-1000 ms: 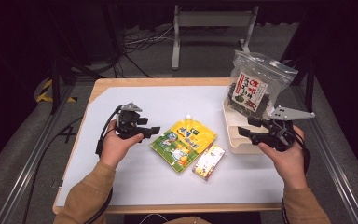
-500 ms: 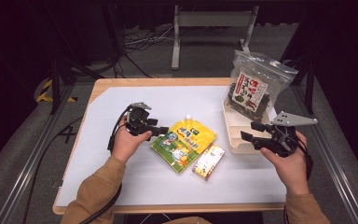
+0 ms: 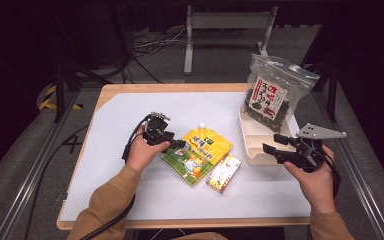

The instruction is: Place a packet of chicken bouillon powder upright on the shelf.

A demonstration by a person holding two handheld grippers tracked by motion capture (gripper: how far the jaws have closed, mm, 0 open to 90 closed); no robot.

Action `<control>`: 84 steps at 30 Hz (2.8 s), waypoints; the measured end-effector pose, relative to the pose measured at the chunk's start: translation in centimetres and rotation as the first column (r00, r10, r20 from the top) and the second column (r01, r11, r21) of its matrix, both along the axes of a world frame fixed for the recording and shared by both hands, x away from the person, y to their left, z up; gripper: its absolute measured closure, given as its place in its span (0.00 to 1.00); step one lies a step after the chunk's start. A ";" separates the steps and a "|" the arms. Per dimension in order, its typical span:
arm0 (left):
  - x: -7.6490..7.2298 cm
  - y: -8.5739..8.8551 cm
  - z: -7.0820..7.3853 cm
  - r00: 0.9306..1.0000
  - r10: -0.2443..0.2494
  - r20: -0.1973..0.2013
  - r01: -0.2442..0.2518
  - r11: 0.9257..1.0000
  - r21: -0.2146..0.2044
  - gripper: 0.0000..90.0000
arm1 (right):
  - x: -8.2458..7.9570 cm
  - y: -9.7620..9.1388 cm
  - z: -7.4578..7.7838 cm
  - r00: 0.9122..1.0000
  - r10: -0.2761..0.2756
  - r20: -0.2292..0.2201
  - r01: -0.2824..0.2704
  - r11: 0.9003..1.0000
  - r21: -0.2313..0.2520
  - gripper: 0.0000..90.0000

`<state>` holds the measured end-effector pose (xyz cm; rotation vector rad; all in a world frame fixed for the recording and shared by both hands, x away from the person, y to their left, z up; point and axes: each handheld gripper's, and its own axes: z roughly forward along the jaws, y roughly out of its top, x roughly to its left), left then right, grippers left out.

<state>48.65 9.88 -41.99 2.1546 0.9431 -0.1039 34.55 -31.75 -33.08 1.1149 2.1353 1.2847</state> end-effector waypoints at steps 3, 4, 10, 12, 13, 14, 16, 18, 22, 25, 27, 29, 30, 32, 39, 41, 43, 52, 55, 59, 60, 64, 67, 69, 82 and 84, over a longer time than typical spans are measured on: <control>0.2 -0.1 -0.4 1.000 -0.002 -0.003 0.003 1.000 0.018 0.28 | -0.1 -0.1 0.0 1.000 -0.002 -0.002 0.002 1.000 0.001 0.47; 0.2 -0.2 -0.6 1.000 -0.003 -0.004 0.003 1.000 0.021 0.27 | -0.1 -0.1 0.0 1.000 -0.005 -0.002 0.005 1.000 0.004 0.47; 0.2 -0.6 -1.1 1.000 -0.021 -0.020 0.022 0.999 0.043 0.27 | -0.1 -0.3 -0.1 1.000 -0.010 -0.002 0.010 1.000 0.008 0.46; 0.1 -0.8 -1.3 0.999 -0.042 -0.035 0.043 0.998 0.044 0.28 | -0.1 -0.3 -0.2 1.000 -0.010 -0.004 0.010 1.000 0.011 0.46; 0.1 -0.9 -1.3 0.998 -0.049 -0.039 0.051 0.997 0.050 0.30 | 0.0 -0.3 -0.2 1.000 -0.009 -0.004 0.009 1.000 0.010 0.46; 0.0 -1.0 -1.4 0.997 -0.058 -0.046 0.061 0.997 0.051 0.31 | 0.0 -0.3 -0.2 1.000 -0.009 -0.005 0.009 1.000 0.010 0.46; -0.1 -1.2 -1.6 0.996 -0.068 -0.061 0.071 0.997 0.040 0.35 | 0.0 -0.2 -0.2 1.000 -0.008 -0.008 0.008 1.000 0.012 0.46; -0.3 -1.3 -1.5 0.997 -0.074 -0.037 0.077 0.994 0.072 0.37 | 0.1 -0.2 -0.3 1.000 -0.007 -0.008 0.007 1.000 0.014 0.45; -0.6 -1.4 -1.5 0.996 -0.074 -0.043 0.077 0.995 0.064 0.47 | 0.2 -0.4 -0.5 1.000 -0.013 -0.015 0.013 1.000 0.016 0.45; -0.7 -1.5 -1.6 0.996 -0.070 -0.048 0.073 0.996 0.060 0.54 | 0.3 -0.4 -0.6 1.000 -0.013 -0.018 0.014 1.000 0.019 0.45; -1.0 -1.7 -1.5 0.997 -0.072 -0.034 0.074 0.994 0.075 0.57 | 0.4 -0.3 -0.6 1.000 -0.013 -0.018 0.013 1.000 0.017 0.45; -1.2 -1.9 -1.4 0.997 -0.066 -0.025 0.068 0.994 0.088 0.62 | 0.4 -0.2 -0.6 1.000 -0.012 -0.018 0.012 1.000 0.020 0.45; -1.3 -2.0 -1.4 0.998 -0.064 -0.018 0.065 0.993 0.093 0.63 | 0.5 -0.1 -0.7 1.000 -0.009 -0.019 0.009 1.000 0.021 0.45; -1.5 -2.0 -1.4 0.999 -0.052 0.001 0.051 0.993 0.103 0.68 | 0.5 0.0 -0.7 1.000 -0.005 -0.021 0.005 1.000 0.022 0.45; -2.2 -2.5 -1.1 0.996 -0.050 0.068 0.039 0.988 0.152 0.83 | 0.5 0.2 -0.7 1.000 0.002 -0.024 -0.001 1.000 0.021 0.45; -2.2 -2.5 -1.0 0.997 -0.048 0.067 0.038 0.988 0.148 0.86 | 0.5 0.2 -0.7 1.000 0.003 -0.025 -0.002 1.000 0.021 0.45; -2.2 -2.4 -1.1 0.997 -0.039 0.060 0.031 0.990 0.135 0.87 | 0.5 0.2 -0.8 1.000 0.003 -0.026 -0.002 1.000 0.023 0.45; -2.1 -1.8 -0.5 0.998 -0.039 0.044 0.035 0.995 0.092 0.94 | 0.6 0.0 -0.9 1.000 0.002 -0.029 -0.001 1.000 0.021 0.45; -2.3 -1.7 -0.2 0.997 -0.048 0.055 0.043 0.995 0.091 0.94 | 0.5 0.0 -0.9 1.000 0.001 -0.027 -0.001 1.000 0.023 0.45; -2.7 -1.4 0.8 0.995 -0.061 0.079 0.056 0.996 0.069 0.95 | 0.5 0.0 -0.8 1.000 0.002 -0.023 -0.002 1.000 0.022 0.45; -2.9 -1.3 1.0 0.994 -0.065 0.085 0.059 0.996 0.064 0.95 | 0.4 0.0 -0.8 1.000 0.003 -0.022 -0.002 1.000 0.020 0.45; -3.6 -1.0 2.2 0.990 -0.077 0.117 0.073 0.997 0.040 0.96 | 0.5 0.1 -0.7 1.000 0.006 -0.021 -0.006 1.000 0.018 0.45; -3.9 -0.8 2.9 0.987 -0.084 0.138 0.080 0.996 0.034 0.97 | 0.5 0.2 -0.7 1.000 0.010 -0.020 -0.010 1.000 0.017 0.45; -4.3 -0.7 3.4 0.984 -0.085 0.159 0.081 0.996 0.028 0.97 | 0.5 0.3 -0.7 1.000 0.010 -0.019 -0.010 1.000 0.018 0.45; -5.9 0.5 5.8 0.962 -0.077 0.262 0.082 0.997 -0.009 0.98 | 0.6 0.8 -0.5 1.000 0.025 -0.019 -0.025 0.999 0.020 0.45; -6.3 0.7 6.2 0.956 -0.075 0.283 0.083 0.996 -0.017 0.98 | 0.7 0.9 -0.5 0.999 0.032 -0.018 -0.032 0.999 0.021 0.45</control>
